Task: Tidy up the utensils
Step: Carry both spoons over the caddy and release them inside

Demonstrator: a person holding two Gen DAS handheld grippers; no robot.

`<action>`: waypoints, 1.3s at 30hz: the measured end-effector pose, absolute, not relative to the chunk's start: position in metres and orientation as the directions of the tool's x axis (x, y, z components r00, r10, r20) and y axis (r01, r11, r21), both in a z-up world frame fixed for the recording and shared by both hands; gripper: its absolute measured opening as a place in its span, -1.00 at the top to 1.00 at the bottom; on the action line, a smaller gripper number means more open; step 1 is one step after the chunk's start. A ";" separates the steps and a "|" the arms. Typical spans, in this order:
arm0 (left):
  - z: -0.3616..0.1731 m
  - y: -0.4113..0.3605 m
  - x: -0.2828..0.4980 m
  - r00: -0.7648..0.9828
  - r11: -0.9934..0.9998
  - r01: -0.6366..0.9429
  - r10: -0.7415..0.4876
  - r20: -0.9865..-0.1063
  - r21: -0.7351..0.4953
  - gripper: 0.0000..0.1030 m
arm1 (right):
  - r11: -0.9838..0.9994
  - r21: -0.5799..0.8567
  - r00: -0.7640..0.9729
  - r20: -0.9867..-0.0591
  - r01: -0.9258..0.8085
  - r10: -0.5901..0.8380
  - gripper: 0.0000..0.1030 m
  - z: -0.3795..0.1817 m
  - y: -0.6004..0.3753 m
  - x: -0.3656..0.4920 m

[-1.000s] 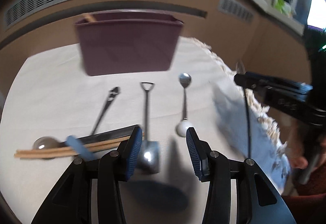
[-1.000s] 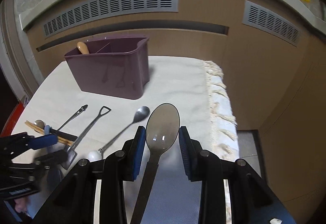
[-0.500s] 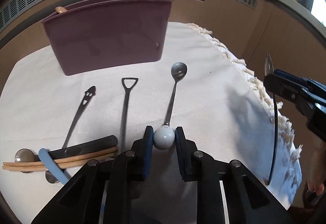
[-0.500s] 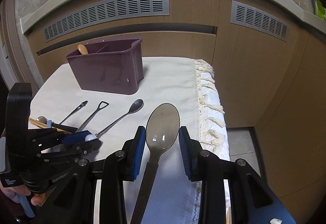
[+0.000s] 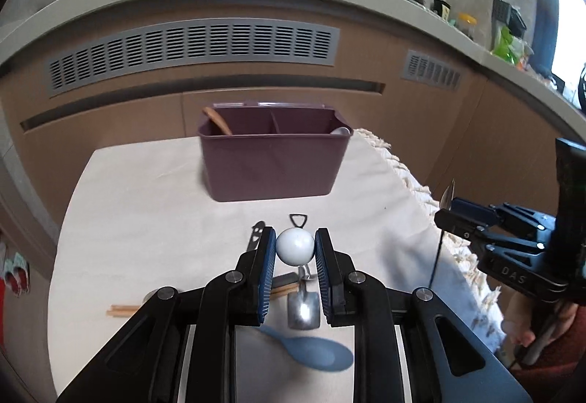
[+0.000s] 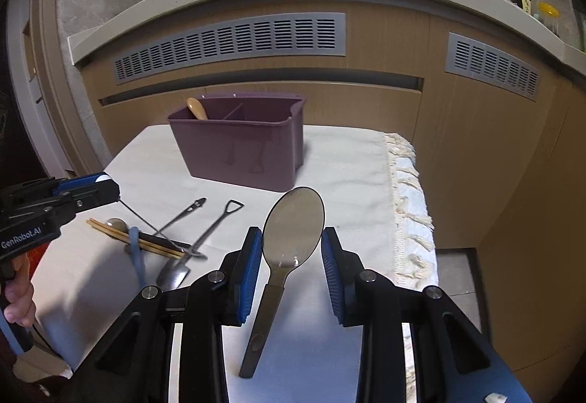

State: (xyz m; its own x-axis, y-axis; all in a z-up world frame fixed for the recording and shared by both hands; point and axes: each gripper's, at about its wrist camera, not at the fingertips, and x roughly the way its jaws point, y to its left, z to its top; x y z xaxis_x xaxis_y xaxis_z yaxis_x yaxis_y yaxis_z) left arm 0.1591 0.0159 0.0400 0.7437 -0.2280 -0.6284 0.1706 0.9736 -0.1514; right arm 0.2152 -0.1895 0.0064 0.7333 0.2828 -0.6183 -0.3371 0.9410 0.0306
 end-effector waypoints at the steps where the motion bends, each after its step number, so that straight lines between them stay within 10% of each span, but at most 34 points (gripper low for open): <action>1: 0.042 0.019 0.156 0.749 0.975 0.166 -0.223 -0.625 -0.149 0.57 | 0.940 0.028 0.735 -0.616 -0.339 0.283 0.42 0.007 -0.187 0.215; 8: 0.084 0.033 0.148 0.814 0.975 0.177 -0.222 -0.537 -0.136 0.57 | 0.936 -0.019 0.760 -0.590 -0.352 0.274 0.42 0.023 -0.174 0.216; 19: 0.213 0.070 0.206 0.931 0.973 0.204 -0.226 -0.285 -0.104 0.57 | 0.944 -0.111 0.933 -0.221 -0.312 0.282 0.42 0.183 -0.150 0.257; 34: 0.114 0.071 0.321 0.849 0.953 0.187 -0.280 -0.449 -0.240 0.56 | 0.946 -0.135 0.911 -0.340 -0.294 0.235 0.42 0.103 -0.106 0.356; 39: 0.070 0.062 0.341 0.777 0.930 0.197 -0.341 -0.529 -0.310 0.52 | 0.910 -0.086 0.804 -0.507 -0.406 0.311 0.36 0.057 -0.102 0.378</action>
